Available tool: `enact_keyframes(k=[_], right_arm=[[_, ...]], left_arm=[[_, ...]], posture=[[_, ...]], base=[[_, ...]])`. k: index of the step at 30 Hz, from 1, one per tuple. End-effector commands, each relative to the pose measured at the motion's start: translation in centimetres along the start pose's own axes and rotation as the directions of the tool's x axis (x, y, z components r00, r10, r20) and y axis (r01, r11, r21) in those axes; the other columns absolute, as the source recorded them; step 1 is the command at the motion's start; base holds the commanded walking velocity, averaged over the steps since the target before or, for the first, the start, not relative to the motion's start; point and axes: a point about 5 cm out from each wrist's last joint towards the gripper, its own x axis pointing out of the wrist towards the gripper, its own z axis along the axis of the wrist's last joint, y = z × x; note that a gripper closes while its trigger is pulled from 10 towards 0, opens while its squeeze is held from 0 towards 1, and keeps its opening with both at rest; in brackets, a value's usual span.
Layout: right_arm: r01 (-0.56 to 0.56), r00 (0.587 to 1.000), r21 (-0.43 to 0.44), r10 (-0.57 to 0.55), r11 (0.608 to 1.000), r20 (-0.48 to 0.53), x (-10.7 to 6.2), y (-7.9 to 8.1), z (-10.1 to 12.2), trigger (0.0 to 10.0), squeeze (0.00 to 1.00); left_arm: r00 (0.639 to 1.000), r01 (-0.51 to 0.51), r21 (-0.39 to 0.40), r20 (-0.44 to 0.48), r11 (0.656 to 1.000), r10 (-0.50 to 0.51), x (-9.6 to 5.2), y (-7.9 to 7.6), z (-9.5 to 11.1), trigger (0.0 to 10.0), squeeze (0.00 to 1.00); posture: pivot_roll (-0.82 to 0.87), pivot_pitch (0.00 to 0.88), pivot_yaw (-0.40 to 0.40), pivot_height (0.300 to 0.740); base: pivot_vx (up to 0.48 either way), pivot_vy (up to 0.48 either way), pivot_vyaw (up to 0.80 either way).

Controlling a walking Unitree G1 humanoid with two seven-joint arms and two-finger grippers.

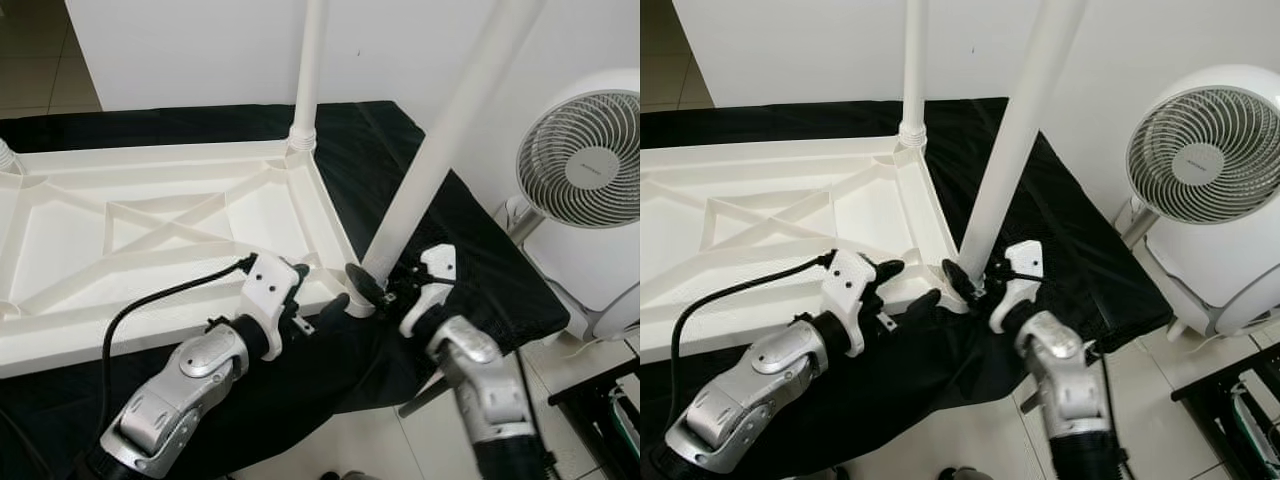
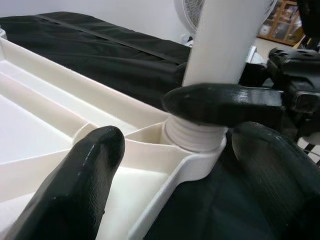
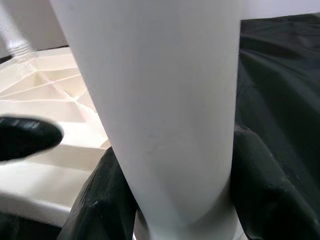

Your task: Building children table

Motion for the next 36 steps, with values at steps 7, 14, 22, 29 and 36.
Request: enact_keyframes(k=[7, 14, 22, 29, 36], right_arm=[[0.372, 0.927, 0.002, -0.372, 0.928, -0.04, -0.3, -0.1, -0.9, 10.0, 0.0], [0.481, 0.877, 0.012, -0.48, 0.877, -0.038, -0.5, 0.0, -0.7, 10.0, 0.0], [0.432, 0.902, 0.056, -0.43, 0.9, -0.049, -0.5, -0.1, -0.5, 10.0, 1.0], [0.134, 0.991, 0.022, -0.134, 0.991, -0.02, -0.7, -0.9, 0.9, 10.0, 0.16], [-0.042, 0.998, -0.056, 0.039, 0.998, -0.046, -1.1, -2.8, 1.3, 10.0, 0.0]], left_arm=[[0.985, 0.173, 0.006, -0.024, 0.985, -0.173, -0.3, -0.6, -0.3, 10.0, 0.0], [0.985, 0.174, 0.004, -0.022, 0.985, -0.174, -0.7, -0.5, -0.2, 10.0, 0.0], [0.978, 0.209, -0.012, -0.011, 0.978, -0.209, -1.1, -1.3, -0.1, 10.0, 0.0], [0.964, 0.264, -0.007, -0.026, 0.965, -0.264, -1.1, -2.2, -0.2, 10.0, 0.0], [0.956, 0.294, 0.004, -0.029, 0.956, -0.293, -1.1, -2.3, -0.1, 10.0, 0.0]], posture=[[0.04, 0.144, -0.071, 0.74], [0.04, 0.143, -0.069, 0.74], [0.04, 0.143, -0.075, 0.74], [0.05, 0.136, -0.083, 0.74], [0.05, 0.133, -0.079, 0.74]], base=[[0.0, 0.0, 0.0], [0.0, 0.0, 0.0], [0.0, 0.0, 0.0], [0.0, 0.0, 0.0], [0.0, 0.0, 0.0]])
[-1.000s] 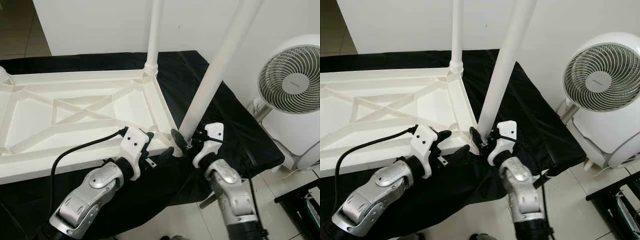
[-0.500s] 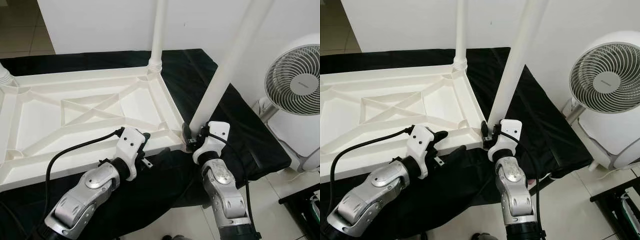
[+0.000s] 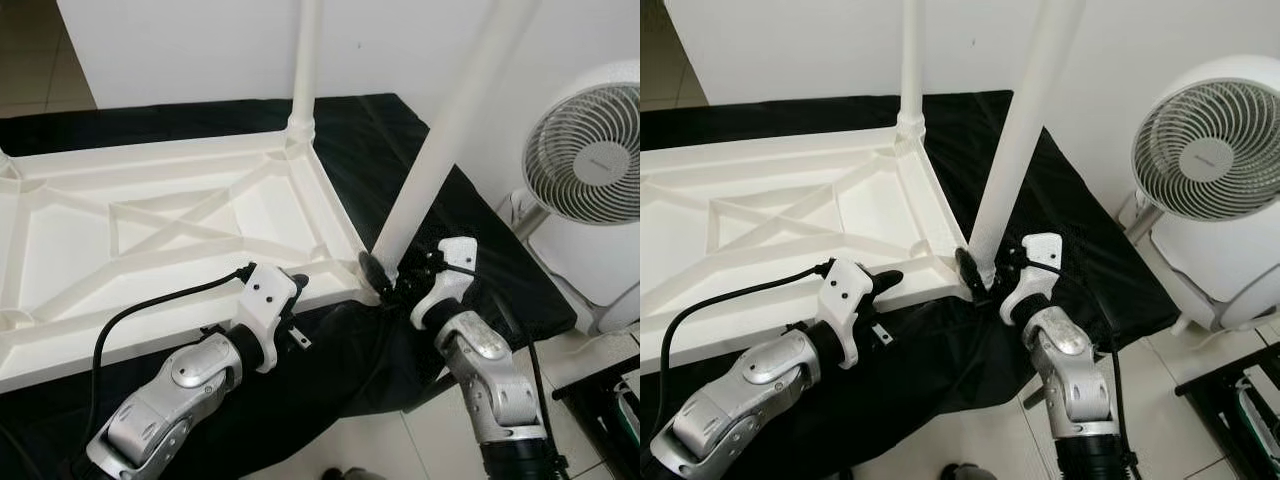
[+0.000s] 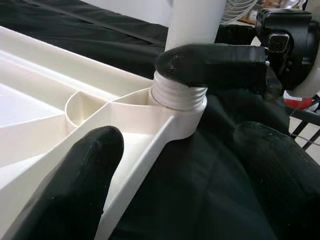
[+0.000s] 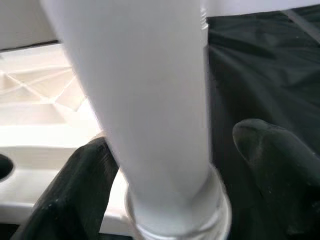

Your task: Building children table

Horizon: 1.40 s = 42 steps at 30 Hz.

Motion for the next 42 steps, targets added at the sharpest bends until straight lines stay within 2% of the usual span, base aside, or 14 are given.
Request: enact_keyframes(k=[1, 3, 6, 8, 9, 10, 18, 24, 25, 27, 28, 32, 36, 42], right_arm=[[-0.079, 0.997, -0.012, 0.079, 0.997, -0.012, -0.1, -0.7, -0.2, 10.0, 0.0], [-0.079, 0.997, -0.012, 0.079, 0.997, -0.012, -0.1, -0.7, -0.2, 10.0, 0.0], [-0.226, 0.973, -0.053, 0.223, 0.973, -0.056, 0.5, -1.4, -0.5, 10.0, 0.0], [-0.226, 0.973, -0.053, 0.223, 0.973, -0.056, 0.5, -1.4, -0.5, 10.0, 0.0], [-0.246, 0.968, -0.064, 0.241, 0.967, -0.067, 0.7, -1.6, -0.6, 5.3, 0.0], [-0.252, 0.966, -0.072, 0.248, 0.965, -0.07, 0.9, -2.0, -0.7, 0.0, 0.0], [-0.272, 0.961, -0.07, 0.267, 0.96, -0.074, 1.3, -2.7, -0.8, 0.0, 0.0], [-0.286, 0.957, -0.046, 0.284, 0.957, -0.054, 0.8, -2.3, -1.2, 0.0, 0.0], [-0.279, 0.96, -0.041, 0.276, 0.96, -0.054, 0.7, -2.2, -1.4, 4.4, 0.0], [-0.273, 0.961, -0.038, 0.271, 0.961, -0.054, 0.6, -2.1, -1.5, 4.4, 0.0], [-0.264, 0.964, -0.017, 0.263, 0.964, -0.042, 0.5, -1.7, -1.6, 10.0, 0.0], [-0.24, 0.971, 0.008, 0.24, 0.971, -0.023, 0.2, -1.1, -1.5, 10.0, 0.0], [-0.05, 0.999, 0.055, 0.05, 0.997, -0.004, 0.1, 0.0, -1.3, 10.0, 0.0], [0.109, 0.994, 0.051, -0.107, 0.993, -0.03, 0.2, 0.7, -1.9, 10.0, 0.0]], left_arm=[[0.969, 0.246, 0.017, -0.004, 0.969, -0.246, -0.1, -1.4, 0.2, 10.0, 0.0], [0.969, 0.246, 0.017, -0.004, 0.969, -0.246, -0.1, -1.4, 0.2, 10.0, 0.0], [0.97, 0.244, 0.034, -0.005, 0.969, -0.244, 0.0, -1.0, 0.4, 10.0, 0.0], [0.97, 0.244, 0.034, -0.005, 0.969, -0.244, 0.0, -1.0, 0.4, 10.0, 0.0], [0.97, 0.245, 0.038, -0.004, 0.969, -0.245, 0.1, -0.9, 0.5, 10.0, 0.0], [0.97, 0.244, 0.039, -0.002, 0.969, -0.244, 0.1, -0.9, 0.5, 10.0, 0.0], [0.97, 0.242, 0.045, -0.001, 0.969, -0.242, 0.1, -0.8, 0.7, 10.0, 0.0], [0.97, 0.244, 0.042, 0.001, 0.969, -0.244, 0.2, -0.8, 0.8, 10.0, 0.0], [0.97, 0.244, 0.04, 0.002, 0.969, -0.245, 0.2, -0.9, 0.8, 10.0, 0.0], [0.97, 0.245, 0.039, 0.003, 0.969, -0.245, 0.2, -0.9, 0.8, 10.0, 0.0], [0.969, 0.247, 0.037, 0.004, 0.968, -0.247, 0.2, -0.9, 0.7, 10.0, 0.0], [0.968, 0.25, 0.034, 0.004, 0.968, -0.25, 0.2, -1.0, 0.7, 10.0, 0.0], [0.968, 0.252, 0.033, 0.004, 0.967, -0.252, 0.1, -1.1, 0.6, 10.0, 0.0], [0.967, 0.255, 0.031, 0.002, 0.966, -0.255, 0.2, -1.2, 0.6, 10.0, 0.0]], posture=[[0.05, 0.13, -0.078, 0.74], [0.05, 0.13, -0.078, 0.74], [0.05, 0.124, -0.069, 0.74], [0.05, 0.124, -0.069, 0.74], [0.06, 0.122, -0.067, 0.74], [0.06, 0.119, -0.065, 0.74], [0.07, 0.117, -0.064, 0.74], [0.07, 0.111, -0.065, 0.74], [0.06, 0.109, -0.067, 0.74], [0.06, 0.109, -0.067, 0.74], [0.06, 0.107, -0.07, 0.74], [0.06, 0.105, -0.074, 0.74], [0.06, 0.104, -0.079, 0.74], [0.06, 0.104, -0.078, 0.74]], base=[[0.0, 0.0, 0.0], [0.0, 0.0, 0.0], [0.0, 0.0, 0.0], [0.0, 0.0, 0.0], [0.0, 0.0, 0.0], [0.0, 0.0, 0.0], [0.0, 0.0, 0.0], [0.0, 0.0, 0.0], [0.0, 0.0, 0.0], [0.0, 0.0, 0.0], [0.0, 0.0, 0.0], [0.0, 0.0, 0.0], [0.0, 0.0, 0.0], [0.0, 0.0, 0.0]])
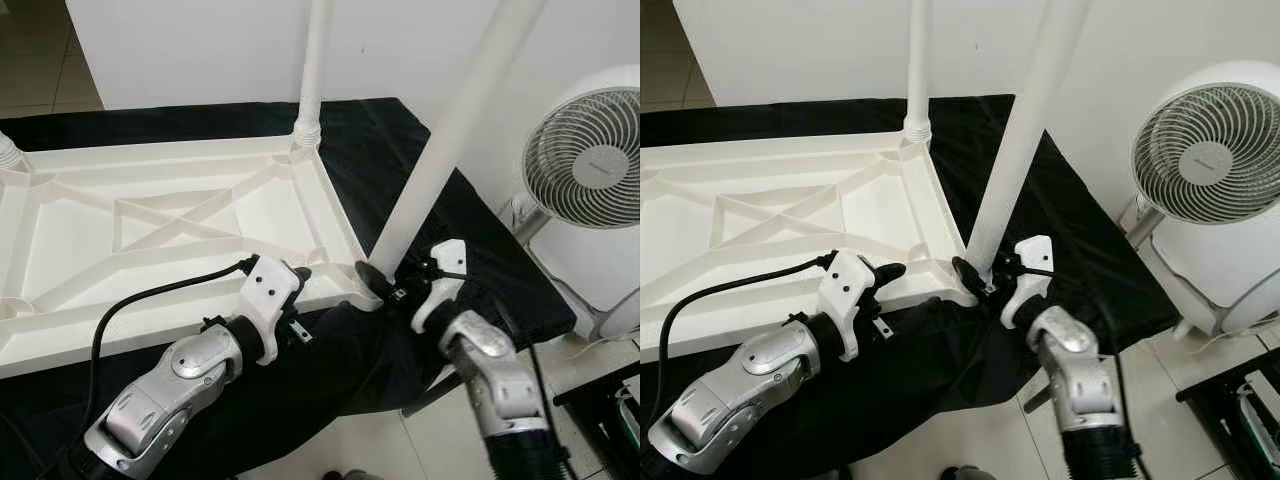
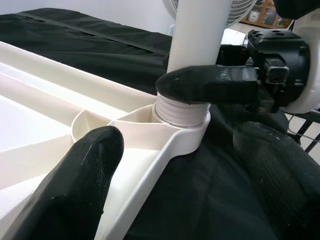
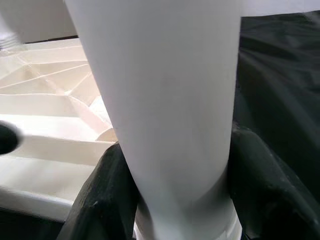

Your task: Building children table

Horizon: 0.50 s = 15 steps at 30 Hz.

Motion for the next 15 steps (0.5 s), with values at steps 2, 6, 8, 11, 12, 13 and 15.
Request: enact_keyframes(k=[2, 6, 8, 11, 12, 13, 15], right_arm=[[0.208, 0.977, 0.039, -0.206, 0.977, -0.056, -0.2, 0.0, -1.3, 10.0, 0.0], [0.373, 0.927, 0.039, -0.37, 0.927, -0.065, -0.4, 0.3, -1.8, 10.0, 0.0], [0.452, 0.89, 0.016, -0.45, 0.892, -0.079, -0.6, 0.5, -2.0, 10.0, 0.0], [0.537, 0.838, -0.024, -0.536, 0.843, -0.104, -0.6, 1.0, -2.1, 10.0, 0.0], [0.537, 0.838, -0.024, -0.536, 0.843, -0.104, -0.6, 1.0, -2.1, 10.0, 0.0], [0.539, 0.836, -0.023, -0.538, 0.842, -0.107, -0.5, 1.1, -2.1, 10.0, 0.0], [0.539, 0.837, -0.008, -0.537, 0.842, -0.104, -0.5, 1.0, -2.0, 10.0, 0.0]], left_arm=[[0.972, 0.236, -0.001, 0.013, 0.972, -0.236, 0.1, -1.5, 0.1, 10.0, 0.0], [0.971, 0.238, -0.002, 0.015, 0.971, -0.238, 0.1, -1.5, 0.1, 10.0, 0.0], [0.971, 0.24, -0.003, 0.015, 0.971, -0.24, 0.1, -1.5, 0.1, 10.0, 0.0], [0.971, 0.238, 0.0, 0.016, 0.971, -0.238, 0.2, -1.5, 0.1, 10.0, 0.0], [0.971, 0.238, 0.0, 0.016, 0.971, -0.238, 0.2, -1.5, 0.1, 10.0, 0.0], [0.971, 0.236, 0.0, 0.018, 0.972, -0.236, 0.2, -1.5, 0.1, 10.0, 0.0], [0.971, 0.237, -0.002, 0.02, 0.972, -0.237, 0.3, -1.5, 0.2, 10.0, 0.0]], posture=[[0.06, 0.104, -0.078, 0.74], [0.05, 0.098, -0.076, 0.74], [0.05, 0.098, -0.076, 0.74], [0.06, 0.091, -0.083, 0.74], [0.06, 0.091, -0.083, 0.74], [0.06, 0.091, -0.083, 0.74], [0.05, 0.086, -0.078, 0.74]], base=[[0.0, 0.0, 0.0], [0.0, 0.0, 0.0], [0.0, 0.0, 0.0], [0.0, 0.0, 0.0], [0.0, 0.0, 0.0], [0.0, 0.0, 0.0], [0.0, 0.0, 0.0]])
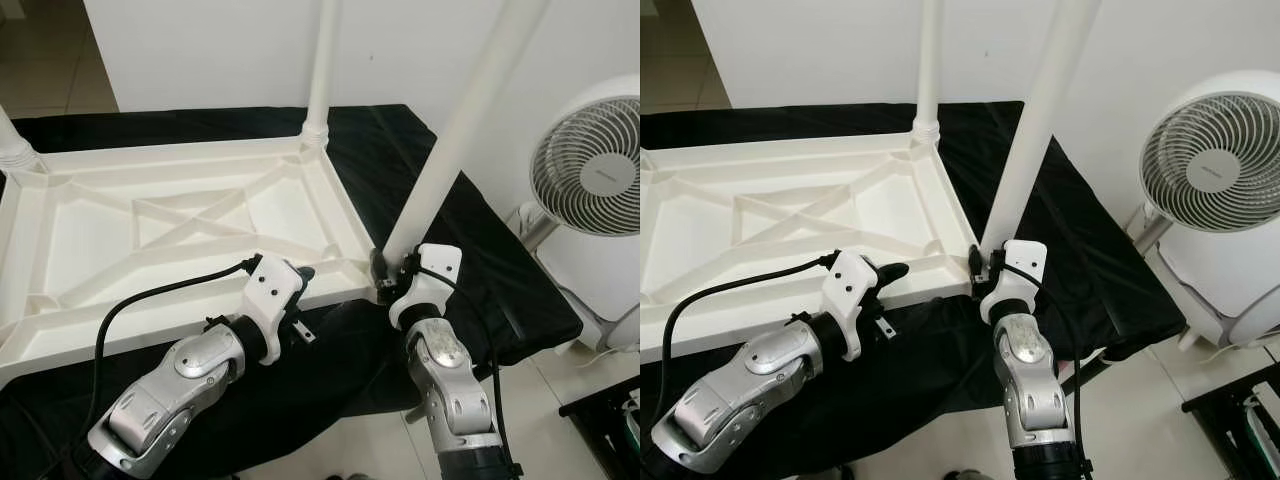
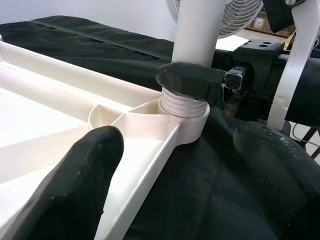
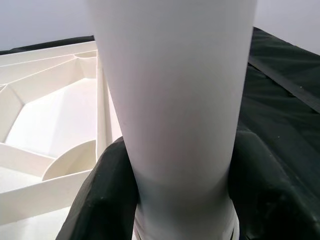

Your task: Building children table

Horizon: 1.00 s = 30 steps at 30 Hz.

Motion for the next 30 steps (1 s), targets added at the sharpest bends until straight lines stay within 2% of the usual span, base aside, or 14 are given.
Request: enact_keyframes(k=[1, 2, 8, 11, 12, 13, 14, 19, 20, 21, 25, 28, 29, 30], right_arm=[[0.089, 0.992, 0.003, -0.088, 0.996, -0.089, -0.5, -1.1, -1.8, 10.0, 0.6], [0.07, 0.994, 0.011, -0.069, 0.997, -0.082, -0.4, -1.2, -1.7, 10.0, 1.0], [0.036, 0.997, 0.027, -0.034, 0.999, -0.071, -0.3, -1.1, -1.5, 10.0, 1.0], [-0.129, 0.991, 0.058, 0.131, 0.99, -0.028, 1.0, -2.4, -0.4, 10.0, 1.0], [-0.188, 0.981, 0.059, 0.19, 0.98, -0.025, 1.2, -2.6, -0.1, 10.0, 0.4], [-0.188, 0.981, 0.059, 0.19, 0.98, -0.025, 1.2, -2.6, -0.1, 10.0, 0.4], [-0.234, 0.972, 0.046, 0.235, 0.971, -0.021, 1.4, -2.7, 0.1, 10.0, 0.0], [-0.387, 0.922, -0.008, 0.387, 0.922, -0.026, 1.9, -3.2, 0.5, 10.0, 0.0], [-0.492, 0.87, -0.053, 0.491, 0.869, -0.04, 2.4, -3.4, 0.5, 10.0, 0.0], [-0.527, 0.85, -0.064, 0.525, 0.847, -0.047, 2.6, -3.4, 0.5, 10.0, 0.0], [-0.598, 0.801, -0.093, 0.597, 0.796, -0.042, 3.3, -3.3, 0.6, 10.0, 0.0], [-0.622, 0.783, -0.088, 0.621, 0.778, -0.047, 3.6, -3.2, 0.6, 10.0, 0.0], [-0.643, 0.766, -0.086, 0.641, 0.761, -0.051, 3.8, -3.1, 0.5, 7.3, 0.0], [-0.661, 0.751, -0.078, 0.658, 0.747, -0.06, 4.0, -3.0, 0.4, 0.0, 0.0]], left_arm=[[0.973, 0.229, -0.007, 0.004, 0.973, -0.229, 0.1, -1.4, -0.1, 10.0, 0.0], [0.973, 0.23, -0.008, 0.005, 0.973, -0.23, 0.1, -1.3, -0.1, 10.0, 0.0], [0.973, 0.23, -0.004, 0.004, 0.973, -0.23, 0.1, -1.3, -0.1, 10.0, 0.0], [0.974, 0.228, 0.001, 0.008, 0.974, -0.228, 0.3, -1.2, 0.0, 10.0, 0.0], [0.974, 0.227, 0.002, 0.009, 0.974, -0.227, 0.3, -1.2, 0.1, 10.0, 0.0], [0.974, 0.227, 0.002, 0.009, 0.974, -0.227, 0.3, -1.2, 0.1, 10.0, 0.0], [0.974, 0.226, 0.002, 0.01, 0.974, -0.226, 0.3, -1.1, 0.1, 10.0, 0.0], [0.974, 0.224, 0.004, 0.014, 0.974, -0.224, 0.3, -1.1, 0.2, 10.0, 0.0], [0.975, 0.221, 0.005, 0.015, 0.975, -0.221, 0.3, -1.0, 0.3, 10.0, 0.0], [0.976, 0.219, 0.006, 0.016, 0.976, -0.219, 0.4, -1.0, 0.3, 10.0, 0.0], [0.977, 0.211, 0.007, 0.021, 0.977, -0.211, 0.4, -0.9, 0.4, 10.0, 0.0], [0.978, 0.207, 0.007, 0.023, 0.978, -0.207, 0.4, -0.9, 0.4, 10.0, 0.0], [0.978, 0.207, 0.007, 0.024, 0.978, -0.207, 0.5, -0.9, 0.5, 10.0, 0.0], [0.978, 0.206, 0.007, 0.025, 0.979, -0.206, 0.5, -0.9, 0.5, 10.0, 0.0]], posture=[[0.05, 0.086, -0.078, 0.74], [0.05, 0.086, -0.081, 0.74], [0.05, 0.086, -0.081, 0.74], [0.06, 0.082, -0.084, 0.74], [0.06, 0.082, -0.084, 0.74], [0.06, 0.082, -0.084, 0.74], [0.06, 0.083, -0.084, 0.74], [0.06, 0.087, -0.083, 0.74], [0.06, 0.092, -0.083, 0.74], [0.06, 0.093, -0.083, 0.74], [0.07, 0.096, -0.081, 0.74], [0.07, 0.096, -0.08, 0.74], [0.08, 0.097, -0.08, 0.74], [0.08, 0.097, -0.08, 0.74]], base=[[0.0, 0.0, 0.0], [0.0, 0.0, 0.0], [0.0, 0.0, 0.0], [0.0, 0.0, 0.0], [0.0, 0.0, 0.0], [0.0, 0.0, 0.0], [0.0, 0.0, 0.0], [0.0, 0.0, 0.0], [0.0, 0.0, 0.0], [0.0, 0.0, 0.0], [0.0, 0.0, 0.0], [0.0, 0.0, 0.0], [0.0, 0.0, 0.0], [0.0, 0.0, 0.0]])
